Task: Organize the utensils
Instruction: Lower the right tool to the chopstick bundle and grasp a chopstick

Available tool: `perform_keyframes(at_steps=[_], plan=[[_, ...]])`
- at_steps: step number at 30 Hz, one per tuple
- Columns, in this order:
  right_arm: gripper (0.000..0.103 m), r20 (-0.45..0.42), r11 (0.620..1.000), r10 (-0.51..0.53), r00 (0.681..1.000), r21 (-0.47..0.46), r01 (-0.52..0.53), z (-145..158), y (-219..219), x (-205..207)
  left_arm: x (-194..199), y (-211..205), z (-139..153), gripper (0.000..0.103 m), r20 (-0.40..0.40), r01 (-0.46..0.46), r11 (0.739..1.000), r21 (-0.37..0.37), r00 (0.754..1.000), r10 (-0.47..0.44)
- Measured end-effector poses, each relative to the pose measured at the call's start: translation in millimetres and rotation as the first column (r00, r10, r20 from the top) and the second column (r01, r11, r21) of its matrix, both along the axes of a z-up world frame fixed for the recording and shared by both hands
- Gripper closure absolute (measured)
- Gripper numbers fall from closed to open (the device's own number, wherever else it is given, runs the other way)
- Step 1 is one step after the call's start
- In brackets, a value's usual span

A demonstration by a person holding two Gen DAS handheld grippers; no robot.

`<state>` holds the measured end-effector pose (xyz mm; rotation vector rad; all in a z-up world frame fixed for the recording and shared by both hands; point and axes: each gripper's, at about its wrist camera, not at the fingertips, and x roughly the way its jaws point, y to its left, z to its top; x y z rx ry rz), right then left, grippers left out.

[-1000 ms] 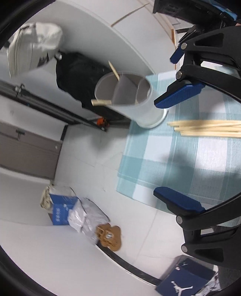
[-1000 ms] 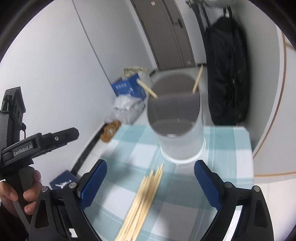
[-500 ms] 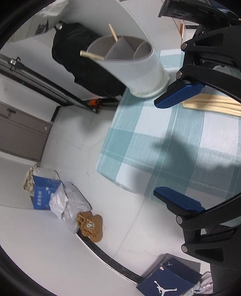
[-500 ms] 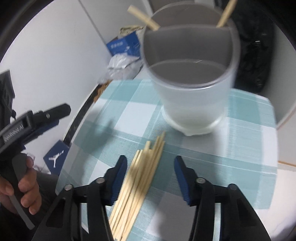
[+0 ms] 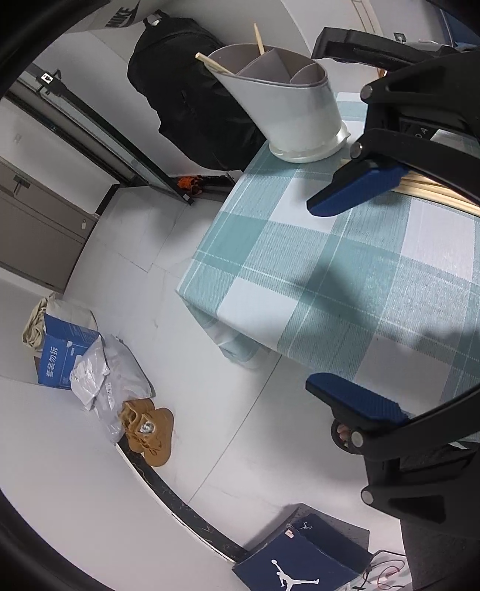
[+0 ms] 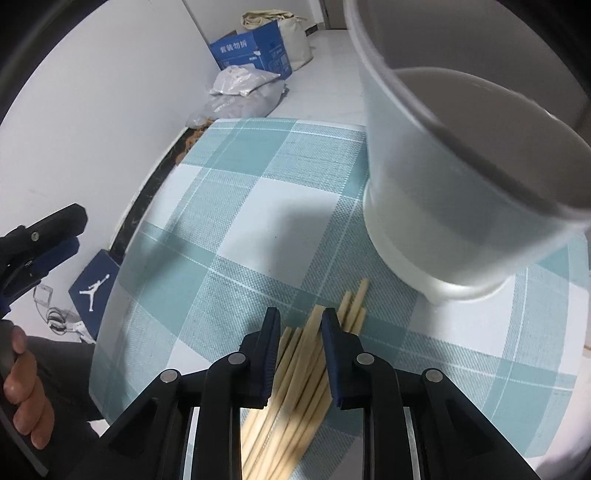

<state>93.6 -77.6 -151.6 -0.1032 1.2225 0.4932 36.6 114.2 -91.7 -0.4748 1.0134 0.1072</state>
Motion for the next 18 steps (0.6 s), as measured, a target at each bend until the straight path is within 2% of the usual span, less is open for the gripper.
perform_keyframes(at_steps=[4, 8, 13, 18], plan=[[0.096, 0.018, 0.999, -0.010, 1.000, -0.044, 0.011, -2, 5, -1, 3, 1, -2, 0.020, -0.012, -0.005, 1.000, 0.000, 1.000, 0.005], [0.097, 0.009, 0.999, -0.035, 0.999, -0.005, 0.035, -1, -3, -2, 4, 0, -2, 0.020, -0.012, 0.005, 1.000, 0.018, 1.000, -0.004], [0.097, 0.059, 0.994, -0.075, 0.995, 0.084, 0.070, 17, -16, -8, 5, -11, -10, 0.020, -0.046, 0.058, 0.997, 0.049, 0.997, -0.056], [0.097, 0.094, 0.964, -0.147, 0.985, 0.236, 0.122, 44, -43, -18, 3, -38, -27, 0.020, -0.119, 0.186, 0.982, 0.035, 0.976, -0.181]])
